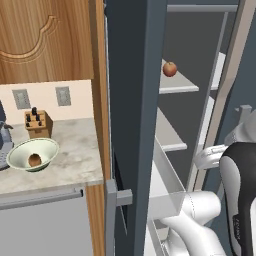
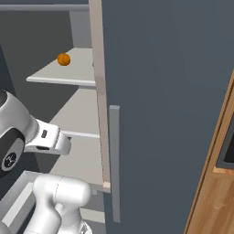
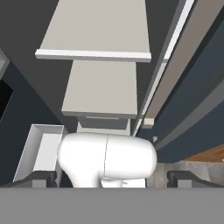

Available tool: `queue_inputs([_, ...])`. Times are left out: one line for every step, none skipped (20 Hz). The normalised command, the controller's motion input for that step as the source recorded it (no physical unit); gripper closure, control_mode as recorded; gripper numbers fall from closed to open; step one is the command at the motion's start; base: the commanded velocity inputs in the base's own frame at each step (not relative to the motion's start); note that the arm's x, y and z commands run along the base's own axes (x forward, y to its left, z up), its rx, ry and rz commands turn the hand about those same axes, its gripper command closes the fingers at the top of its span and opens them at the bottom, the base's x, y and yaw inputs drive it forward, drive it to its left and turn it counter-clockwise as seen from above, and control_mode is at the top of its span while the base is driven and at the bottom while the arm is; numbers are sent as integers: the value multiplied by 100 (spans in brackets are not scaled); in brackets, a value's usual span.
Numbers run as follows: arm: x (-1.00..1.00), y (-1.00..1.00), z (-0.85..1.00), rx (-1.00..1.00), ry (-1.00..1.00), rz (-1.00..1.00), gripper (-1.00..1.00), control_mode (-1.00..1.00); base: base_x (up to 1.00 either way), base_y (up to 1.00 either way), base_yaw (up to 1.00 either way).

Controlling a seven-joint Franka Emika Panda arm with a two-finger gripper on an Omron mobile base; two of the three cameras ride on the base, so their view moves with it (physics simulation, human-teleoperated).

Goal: Take the orange, potato, and peach from the freezer and place them in the bowl on the counter.

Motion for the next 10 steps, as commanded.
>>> queue_inputs([0, 0, 0, 0, 0, 0, -100, 100, 49, 28, 0])
queue_inputs([0, 0, 0, 0, 0, 0, -100, 100, 10, 6, 0])
queue_inputs([0, 0, 0, 0, 0, 0, -100, 100, 0, 2, 0])
queue_inputs([0, 3, 0, 0, 0, 0, -100, -100, 0, 0, 0])
queue_inputs([0, 0, 0, 0, 0, 0, -100, -100, 0, 0, 0])
queue_inputs([0, 13, 26, 0, 0, 0, -100, -100, 0, 0, 0])
queue_inputs([-6, 10, 39, 0, -3, 0, -100, -100, 0, 0, 0])
queue_inputs([0, 11, 55, 0, -5, 0, -100, -100, 0, 0, 0])
queue_inputs([-2, 12, 71, 0, -13, 0, -100, -100, 0, 0, 0])
queue_inputs([-6, 0, 76, 0, -17, 0, -100, -100, 0, 0, 0])
